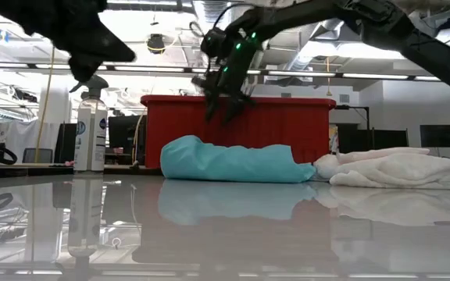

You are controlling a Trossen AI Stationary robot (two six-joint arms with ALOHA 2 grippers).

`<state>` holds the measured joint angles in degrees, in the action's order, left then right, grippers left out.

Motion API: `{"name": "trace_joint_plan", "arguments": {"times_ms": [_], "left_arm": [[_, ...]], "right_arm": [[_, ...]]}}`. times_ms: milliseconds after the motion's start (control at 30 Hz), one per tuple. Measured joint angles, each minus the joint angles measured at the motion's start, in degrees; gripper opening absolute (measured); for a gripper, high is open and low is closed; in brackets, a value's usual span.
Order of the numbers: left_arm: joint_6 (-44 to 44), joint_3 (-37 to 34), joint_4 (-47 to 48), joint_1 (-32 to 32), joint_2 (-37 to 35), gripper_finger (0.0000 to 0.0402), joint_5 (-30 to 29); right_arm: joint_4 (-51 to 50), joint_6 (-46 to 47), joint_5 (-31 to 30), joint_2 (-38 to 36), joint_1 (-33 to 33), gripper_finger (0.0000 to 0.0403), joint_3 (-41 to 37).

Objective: Fold Laundry from Bin
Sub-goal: Fold the light blue shorts

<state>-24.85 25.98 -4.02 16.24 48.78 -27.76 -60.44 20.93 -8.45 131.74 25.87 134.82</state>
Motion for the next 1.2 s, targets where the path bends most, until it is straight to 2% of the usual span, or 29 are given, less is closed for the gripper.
{"name": "trace_joint_plan", "arguments": {"times_ms": [100, 233, 367, 567, 667, 767, 933, 1067, 1200], "left_arm": [[4.41, 0.04, -5.95, -5.24, 3.73, 0.0000, -0.46], [8.98, 0.04, -19.45, -12.49, 12.39, 0.0000, 2.44], [13.51, 0.66, -33.41, -18.69, 24.50, 0.0000, 5.57], [12.78, 7.79, -44.75, -25.36, 42.91, 0.0000, 5.81], [13.21, 13.89, -44.37, -26.69, 50.91, 0.0000, 6.08], [13.11, 20.53, -43.60, -27.87, 57.57, 0.0000, 5.93], [8.85, 29.96, -32.41, -29.27, 65.68, 0.0000, 6.48], [7.57, 33.80, -25.62, -29.41, 69.43, 0.0000, 10.04], [2.84, 34.06, -19.13, -29.43, 70.38, 0.0000, 12.35]], "right_arm": [[-4.92, -5.41, -0.65, -4.14, 0.20, 0.0254, 0.13], [-13.25, -12.71, -1.29, -8.21, -0.72, 0.0254, 0.17], [-21.12, -14.05, -1.72, -12.31, -1.27, 0.0253, 0.02], [-27.79, -12.56, -2.55, -22.91, -2.87, 0.0219, 0.09], [-28.33, -9.58, -2.61, -27.95, -5.09, 0.0197, 0.09], [-28.92, -7.19, -5.57, -32.77, -7.83, 0.0174, 0.09], [-29.58, -1.68, -9.72, -38.17, -13.55, 0.0129, 0.11], [-29.57, 3.35, -10.20, -40.88, -18.15, 0.0094, 0.10], [-29.58, 6.07, -12.91, -42.11, -22.98, 0.0065, 0.11]]}}
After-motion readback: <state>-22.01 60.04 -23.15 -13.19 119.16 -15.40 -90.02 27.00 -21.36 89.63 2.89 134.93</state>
